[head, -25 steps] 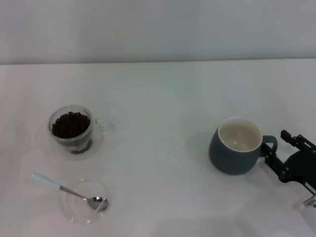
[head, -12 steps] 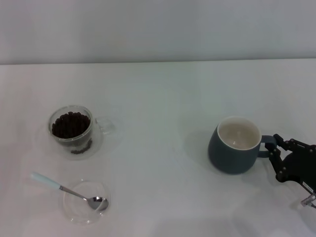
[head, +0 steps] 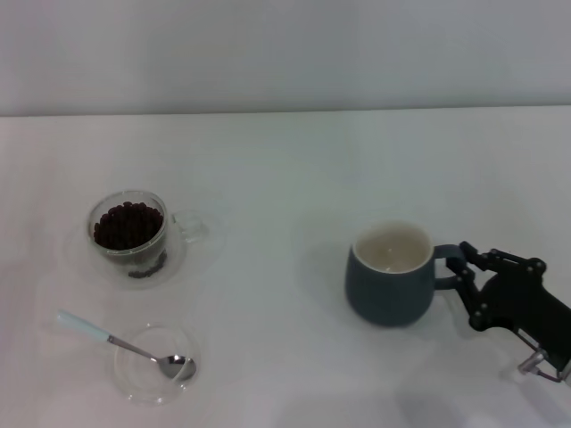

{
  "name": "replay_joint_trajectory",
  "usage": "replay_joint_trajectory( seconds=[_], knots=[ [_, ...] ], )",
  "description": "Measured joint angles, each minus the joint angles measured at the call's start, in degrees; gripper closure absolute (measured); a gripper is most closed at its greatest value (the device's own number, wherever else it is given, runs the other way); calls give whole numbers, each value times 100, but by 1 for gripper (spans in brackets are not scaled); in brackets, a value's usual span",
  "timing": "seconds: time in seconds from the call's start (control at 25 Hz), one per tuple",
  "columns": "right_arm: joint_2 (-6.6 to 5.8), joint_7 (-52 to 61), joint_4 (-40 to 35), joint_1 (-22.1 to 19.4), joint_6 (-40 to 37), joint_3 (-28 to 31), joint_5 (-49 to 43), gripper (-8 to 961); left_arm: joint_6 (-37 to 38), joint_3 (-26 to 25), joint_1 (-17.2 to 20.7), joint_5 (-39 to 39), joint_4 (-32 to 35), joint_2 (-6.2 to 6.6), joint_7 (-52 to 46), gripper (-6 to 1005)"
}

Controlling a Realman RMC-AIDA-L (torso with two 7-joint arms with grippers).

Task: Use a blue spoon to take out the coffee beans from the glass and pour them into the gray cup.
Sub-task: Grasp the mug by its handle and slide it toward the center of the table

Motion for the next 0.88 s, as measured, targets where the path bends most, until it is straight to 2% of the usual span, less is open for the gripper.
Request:
replay_joint_trajectory(
  seconds=[0.4, 0.88],
  knots=[
    [15, 33, -420, 88, 51, -527, 0, 811, 11, 5, 11, -4, -2, -19, -2, 300],
    [18, -2, -606, 260, 156, -770, 2, 812, 11, -13, 27, -21, -45, -20, -6, 300]
  ],
)
